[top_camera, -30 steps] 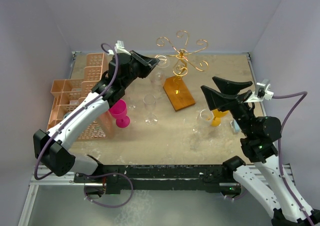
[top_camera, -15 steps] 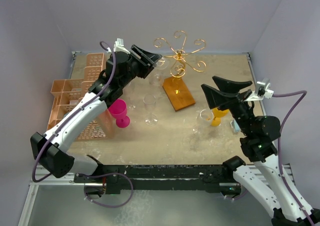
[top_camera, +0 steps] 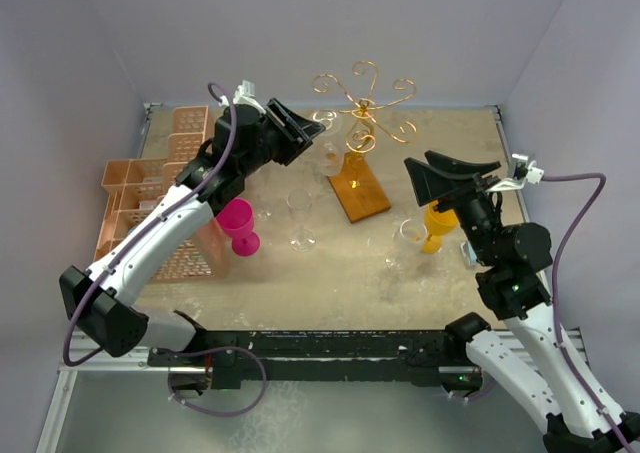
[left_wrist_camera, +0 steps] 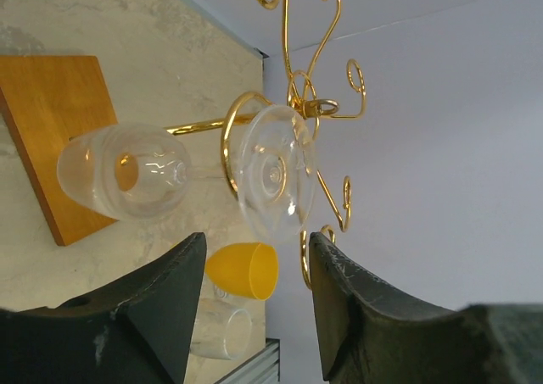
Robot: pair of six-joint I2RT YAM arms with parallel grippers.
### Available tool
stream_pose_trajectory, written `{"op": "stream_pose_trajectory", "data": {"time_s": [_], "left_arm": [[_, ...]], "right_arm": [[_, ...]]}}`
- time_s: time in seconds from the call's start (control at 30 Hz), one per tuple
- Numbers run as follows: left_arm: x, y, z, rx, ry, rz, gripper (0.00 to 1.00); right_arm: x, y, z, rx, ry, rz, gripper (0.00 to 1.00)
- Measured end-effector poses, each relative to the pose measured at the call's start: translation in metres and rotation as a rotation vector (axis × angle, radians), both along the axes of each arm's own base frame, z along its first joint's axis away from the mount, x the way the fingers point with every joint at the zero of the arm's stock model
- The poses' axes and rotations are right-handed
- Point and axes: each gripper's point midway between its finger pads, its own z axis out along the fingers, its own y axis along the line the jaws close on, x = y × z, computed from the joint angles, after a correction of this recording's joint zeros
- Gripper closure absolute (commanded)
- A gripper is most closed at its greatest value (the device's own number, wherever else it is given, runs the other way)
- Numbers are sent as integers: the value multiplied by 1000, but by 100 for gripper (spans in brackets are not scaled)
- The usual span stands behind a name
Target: Place the wine glass upside down on the wine glass rack
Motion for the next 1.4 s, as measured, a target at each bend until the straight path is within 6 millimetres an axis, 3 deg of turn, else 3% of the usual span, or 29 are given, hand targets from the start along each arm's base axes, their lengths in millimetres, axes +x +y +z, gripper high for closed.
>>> {"op": "stream_pose_trajectory", "data": {"time_s": [0.2, 0.37, 0.63, 0.87, 1.07, 1.13, 1.27, 1.4], "left_arm": [[-1, 0, -2, 16, 2, -7, 42], [-4, 3, -3, 47, -12, -13, 39], [-29, 27, 27, 88, -112, -10, 39], [-53, 56, 44, 136, -186, 30, 39], [-66, 74, 37, 181, -202, 64, 39], [-69, 78, 33, 187, -200, 69, 39], [-71, 80, 24, 197, -187, 70, 39], [-72, 80, 20, 207, -179, 66, 39]], "right_arm": [[5, -7, -3, 43, 42, -35, 28], [22, -16, -22, 73, 144, -114, 28], [70, -37, -88, 104, 453, -346, 39], [90, -63, -151, 109, 683, -529, 38], [99, -119, -186, 155, 801, -717, 36], [101, -129, -199, 156, 843, -756, 38], [106, -127, -226, 136, 928, -769, 38], [109, -123, -239, 137, 972, -761, 39]]}}
